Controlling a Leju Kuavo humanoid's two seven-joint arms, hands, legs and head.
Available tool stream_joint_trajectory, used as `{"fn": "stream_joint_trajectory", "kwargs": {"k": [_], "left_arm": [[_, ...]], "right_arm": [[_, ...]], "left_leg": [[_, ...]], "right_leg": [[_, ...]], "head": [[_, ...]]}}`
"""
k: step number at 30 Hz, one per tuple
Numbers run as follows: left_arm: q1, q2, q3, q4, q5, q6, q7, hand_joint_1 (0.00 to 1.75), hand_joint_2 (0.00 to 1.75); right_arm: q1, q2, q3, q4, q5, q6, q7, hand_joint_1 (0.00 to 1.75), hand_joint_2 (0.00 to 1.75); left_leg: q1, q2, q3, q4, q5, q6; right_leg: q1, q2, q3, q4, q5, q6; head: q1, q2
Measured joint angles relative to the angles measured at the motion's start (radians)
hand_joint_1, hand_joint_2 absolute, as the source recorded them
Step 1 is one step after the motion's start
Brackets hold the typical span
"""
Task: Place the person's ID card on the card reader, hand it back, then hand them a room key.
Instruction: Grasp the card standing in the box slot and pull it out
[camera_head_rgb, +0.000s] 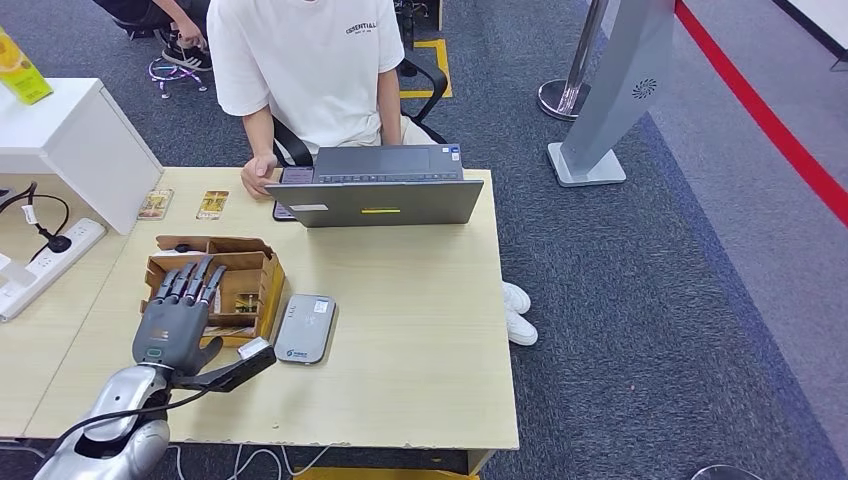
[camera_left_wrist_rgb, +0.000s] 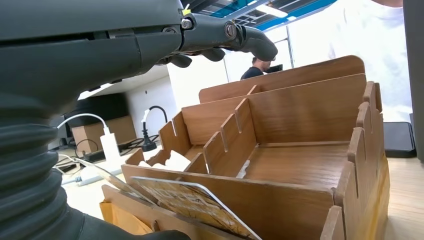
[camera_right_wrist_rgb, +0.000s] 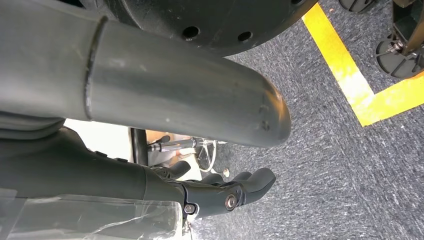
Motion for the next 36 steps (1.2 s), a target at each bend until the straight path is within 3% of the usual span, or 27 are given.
{"fn": "stream_joint_trajectory", "kwargs": {"k": [1, 5, 16, 36], "left_arm": [[0.0, 0.0, 0.0, 0.001, 0.0, 0.001, 0.0, 0.0, 1.75], [0.0, -0.001, 0.0, 0.006, 0.001, 0.003, -0.003, 1.75, 1.75], [0.011, -0.001, 0.004, 0.011, 0.045, 0.023, -0.059, 1.75, 1.75], [0.024, -0.005, 0.022, 0.011, 0.068, 0.038, -0.09, 1.75, 1.75]], "right_arm": [[0.0, 0.0, 0.0, 0.0, 0.001, 0.0, 0.0, 0.0, 0.0], [0.0, 0.0, 0.0, 0.0, 0.001, 0.001, 0.0, 0.0, 0.0], [0.0, 0.0, 0.0, 0.0, 0.003, 0.006, 0.0, 0.0, 0.0], [0.0, 0.0, 0.0, 0.0, 0.004, 0.012, 0.003, 0.0, 0.0]], "left_leg": [[0.0, 0.0, 0.0, 0.0, 0.0, 0.0], [0.0, 0.0, 0.0, 0.0, 0.0, 0.0], [0.0, 0.0, 0.0, 0.0, 0.0, 0.0], [0.0, 0.0, 0.0, 0.0, 0.0, 0.0]], "right_leg": [[0.0, 0.0, 0.0, 0.0, 0.0, 0.0], [0.0, 0.0, 0.0, 0.0, 0.0, 0.0], [0.0, 0.0, 0.0, 0.0, 0.0, 0.0], [0.0, 0.0, 0.0, 0.0, 0.0, 0.0]], "head": [[0.0, 0.0], [0.0, 0.0], [0.0, 0.0], [0.0, 0.0]]}}
